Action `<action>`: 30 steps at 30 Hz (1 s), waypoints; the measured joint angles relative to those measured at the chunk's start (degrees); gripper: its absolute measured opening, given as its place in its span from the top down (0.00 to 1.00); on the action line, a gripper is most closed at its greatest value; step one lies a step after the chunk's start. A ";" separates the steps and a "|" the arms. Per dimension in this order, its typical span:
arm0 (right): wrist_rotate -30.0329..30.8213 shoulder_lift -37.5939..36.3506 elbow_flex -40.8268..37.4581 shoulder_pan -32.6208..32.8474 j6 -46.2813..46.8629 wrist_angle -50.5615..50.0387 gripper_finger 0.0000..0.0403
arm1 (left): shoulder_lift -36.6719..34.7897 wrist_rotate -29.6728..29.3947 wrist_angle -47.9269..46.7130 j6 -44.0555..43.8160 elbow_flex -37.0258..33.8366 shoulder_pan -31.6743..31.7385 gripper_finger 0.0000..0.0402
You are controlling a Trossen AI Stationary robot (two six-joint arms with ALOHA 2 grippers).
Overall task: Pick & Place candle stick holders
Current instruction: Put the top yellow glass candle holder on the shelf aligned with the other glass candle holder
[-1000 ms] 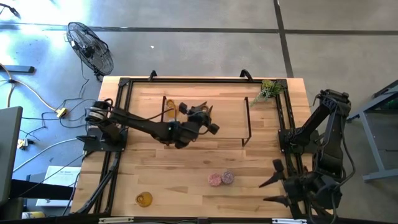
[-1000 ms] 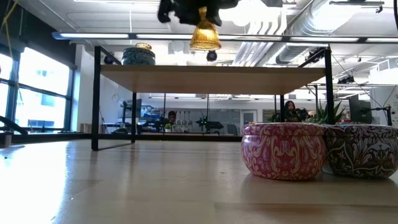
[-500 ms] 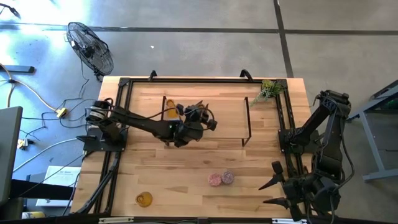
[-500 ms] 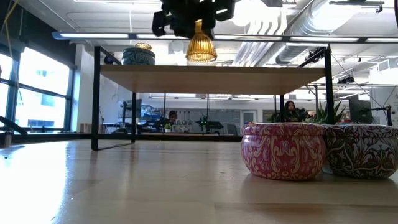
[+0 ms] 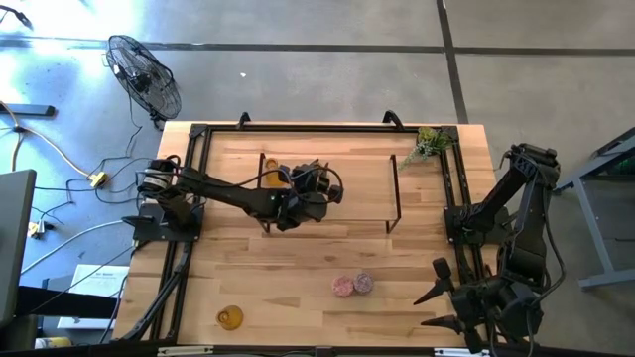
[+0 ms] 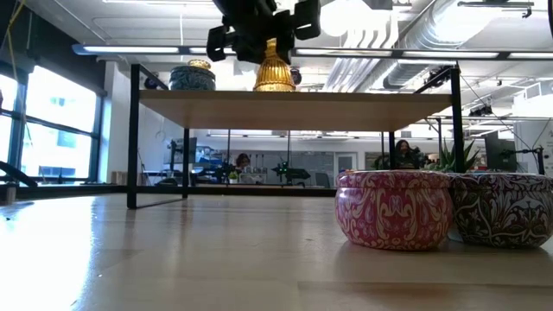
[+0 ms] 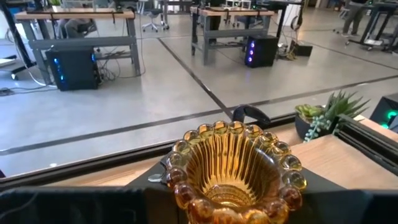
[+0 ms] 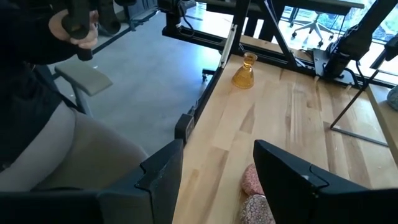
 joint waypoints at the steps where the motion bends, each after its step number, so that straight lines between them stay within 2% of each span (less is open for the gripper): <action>1: 0.00 0.00 0.00 0.00 -0.26 0.00 0.52 | 0.00 0.03 0.01 -0.09 0.00 0.00 0.71; 4: 0.01 0.00 0.00 0.00 -0.47 -0.02 0.52 | -0.02 0.30 -0.17 -0.66 0.00 0.36 0.71; 10: 0.00 -0.02 0.00 0.00 -0.47 -0.04 0.52 | -0.02 4.48 -0.39 -1.68 -0.01 1.62 0.71; 26: 0.00 0.06 -0.02 0.00 -0.43 -0.31 0.52 | 3.31 8.00 0.64 -2.98 -0.03 3.82 0.71; 30: 0.00 1.22 -0.04 0.00 -0.45 -0.26 0.52 | 3.58 7.20 0.83 -1.92 0.00 3.72 0.71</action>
